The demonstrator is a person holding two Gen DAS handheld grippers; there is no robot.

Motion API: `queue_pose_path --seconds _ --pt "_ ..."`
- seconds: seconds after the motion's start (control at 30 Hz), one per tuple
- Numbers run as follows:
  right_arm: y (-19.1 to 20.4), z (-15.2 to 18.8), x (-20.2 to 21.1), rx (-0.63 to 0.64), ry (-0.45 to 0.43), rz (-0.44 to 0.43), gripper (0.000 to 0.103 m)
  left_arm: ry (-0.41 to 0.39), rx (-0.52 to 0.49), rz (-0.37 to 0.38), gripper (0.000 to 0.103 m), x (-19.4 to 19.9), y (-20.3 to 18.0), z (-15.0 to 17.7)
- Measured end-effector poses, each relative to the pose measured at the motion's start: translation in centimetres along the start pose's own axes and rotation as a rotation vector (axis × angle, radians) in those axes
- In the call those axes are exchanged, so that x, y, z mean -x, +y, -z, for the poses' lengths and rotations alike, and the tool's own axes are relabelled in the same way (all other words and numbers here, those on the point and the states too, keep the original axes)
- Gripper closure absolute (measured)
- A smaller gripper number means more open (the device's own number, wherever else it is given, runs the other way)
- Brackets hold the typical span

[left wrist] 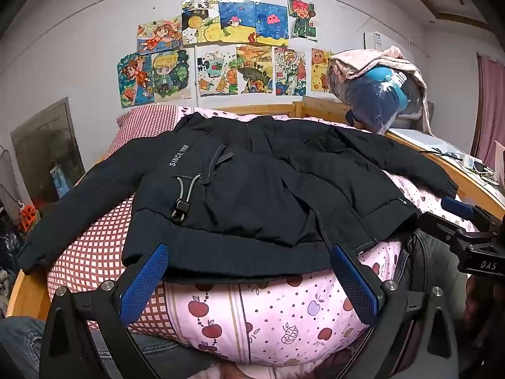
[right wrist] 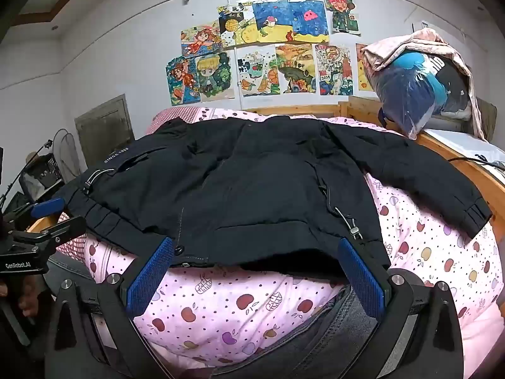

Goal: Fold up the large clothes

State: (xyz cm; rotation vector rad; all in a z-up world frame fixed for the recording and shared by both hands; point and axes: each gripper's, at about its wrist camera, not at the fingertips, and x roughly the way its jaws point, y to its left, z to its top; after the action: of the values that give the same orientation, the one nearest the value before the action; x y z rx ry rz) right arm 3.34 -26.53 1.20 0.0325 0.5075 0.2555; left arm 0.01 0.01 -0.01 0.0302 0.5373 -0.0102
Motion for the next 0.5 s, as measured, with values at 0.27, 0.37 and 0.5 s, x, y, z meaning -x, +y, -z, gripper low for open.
queue_pose_path --seconds 0.27,0.37,0.5 --pt "-0.20 -0.07 0.01 -0.001 0.003 -0.001 0.001 -0.001 -0.002 -0.001 0.000 0.02 0.00 0.00" --pt "-0.28 -0.09 -0.01 -0.004 0.007 -0.003 0.001 0.000 -0.002 -0.001 0.000 0.01 -0.01 0.00" --pt "-0.33 -0.16 0.04 -0.005 0.006 -0.003 0.001 0.000 -0.003 -0.001 0.000 0.01 -0.01 0.00"
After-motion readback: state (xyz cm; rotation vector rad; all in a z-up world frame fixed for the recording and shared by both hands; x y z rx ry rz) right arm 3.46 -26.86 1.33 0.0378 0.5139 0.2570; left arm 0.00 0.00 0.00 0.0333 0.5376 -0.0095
